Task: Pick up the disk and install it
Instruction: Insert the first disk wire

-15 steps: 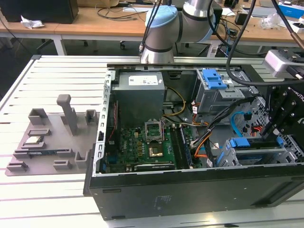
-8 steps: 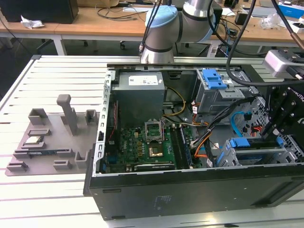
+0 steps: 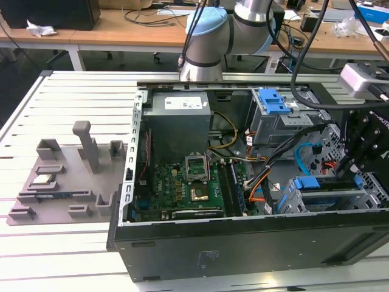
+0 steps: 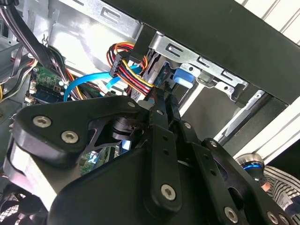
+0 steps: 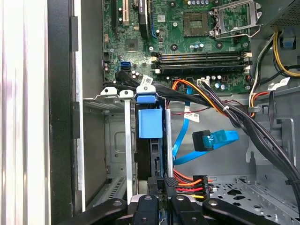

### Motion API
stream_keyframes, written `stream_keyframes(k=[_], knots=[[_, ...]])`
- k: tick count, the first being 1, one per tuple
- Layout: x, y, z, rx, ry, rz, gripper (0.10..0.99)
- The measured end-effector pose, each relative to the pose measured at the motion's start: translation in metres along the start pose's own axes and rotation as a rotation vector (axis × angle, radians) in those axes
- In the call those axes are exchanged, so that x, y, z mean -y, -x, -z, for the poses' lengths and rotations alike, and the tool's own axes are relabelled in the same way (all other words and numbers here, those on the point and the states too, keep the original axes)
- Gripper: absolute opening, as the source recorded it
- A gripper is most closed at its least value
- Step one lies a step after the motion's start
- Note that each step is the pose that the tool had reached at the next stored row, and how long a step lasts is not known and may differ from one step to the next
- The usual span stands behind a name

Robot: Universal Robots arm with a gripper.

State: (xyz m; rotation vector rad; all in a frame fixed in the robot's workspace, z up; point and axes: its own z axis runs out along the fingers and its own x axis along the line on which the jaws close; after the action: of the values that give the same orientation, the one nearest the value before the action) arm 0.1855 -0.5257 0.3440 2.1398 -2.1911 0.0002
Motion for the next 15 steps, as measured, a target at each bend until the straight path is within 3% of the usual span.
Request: stream_keyframes(k=[5, 15], knots=[[-0.0003, 0.0001, 0.0004, 0.0064, 0.000, 0.000, 0.169], [-0.0001, -0.0004, -0.0043, 0.0064, 0.000, 0.000, 0.169]])
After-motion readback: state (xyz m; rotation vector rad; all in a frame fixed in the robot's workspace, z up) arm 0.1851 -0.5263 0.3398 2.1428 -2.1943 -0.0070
